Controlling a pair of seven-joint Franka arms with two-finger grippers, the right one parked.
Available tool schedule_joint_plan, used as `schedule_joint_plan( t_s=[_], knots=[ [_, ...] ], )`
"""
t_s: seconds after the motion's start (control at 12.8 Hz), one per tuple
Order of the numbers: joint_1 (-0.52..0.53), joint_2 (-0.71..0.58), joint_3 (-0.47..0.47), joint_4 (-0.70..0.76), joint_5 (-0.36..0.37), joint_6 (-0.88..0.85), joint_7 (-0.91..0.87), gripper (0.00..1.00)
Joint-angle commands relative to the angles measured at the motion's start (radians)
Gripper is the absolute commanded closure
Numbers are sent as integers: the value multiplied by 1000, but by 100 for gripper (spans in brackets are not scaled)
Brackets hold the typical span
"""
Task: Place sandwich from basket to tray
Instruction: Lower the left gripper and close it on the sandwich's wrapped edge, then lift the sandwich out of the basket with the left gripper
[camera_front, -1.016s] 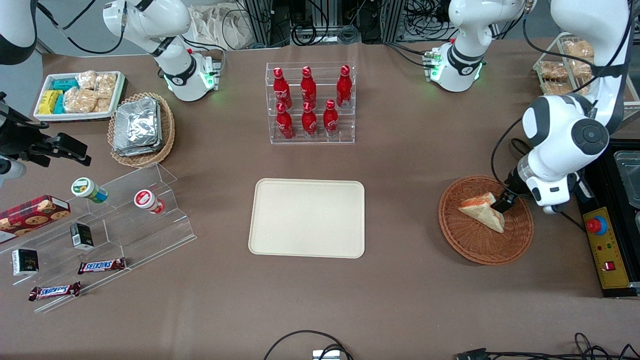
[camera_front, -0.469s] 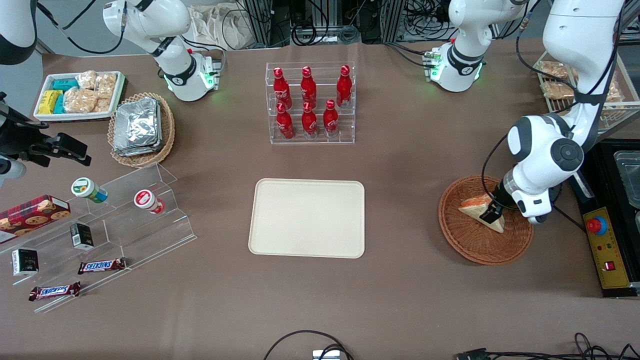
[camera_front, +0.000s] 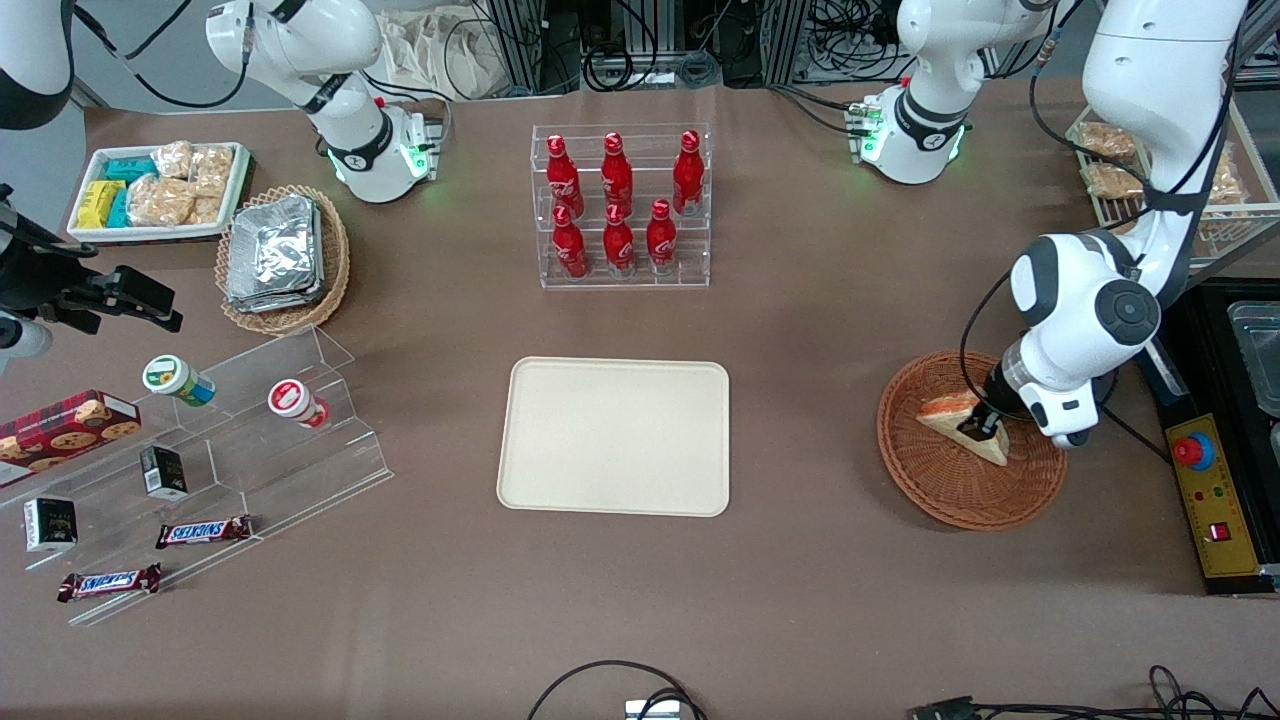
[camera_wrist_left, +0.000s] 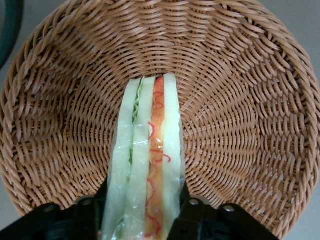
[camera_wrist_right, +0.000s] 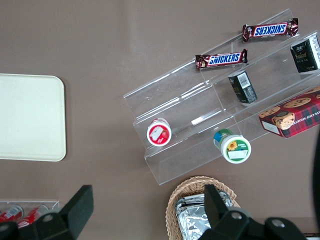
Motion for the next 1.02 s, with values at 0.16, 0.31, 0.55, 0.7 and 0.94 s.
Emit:
schedule_joint_plan(
  t_s=[0.16, 0.31, 0.55, 0.7, 0.94],
  knots=[
    [-2, -23, -3, 15, 5, -26, 33, 100],
    [-2, -50, -3, 70, 5, -136, 106, 100],
    [1, -100, -5, 179, 4, -320, 308, 100],
    [-2, -153, -8, 200, 10, -360, 433, 100],
    [-2, -256, -35, 204, 39, -376, 707, 100]
  ],
)
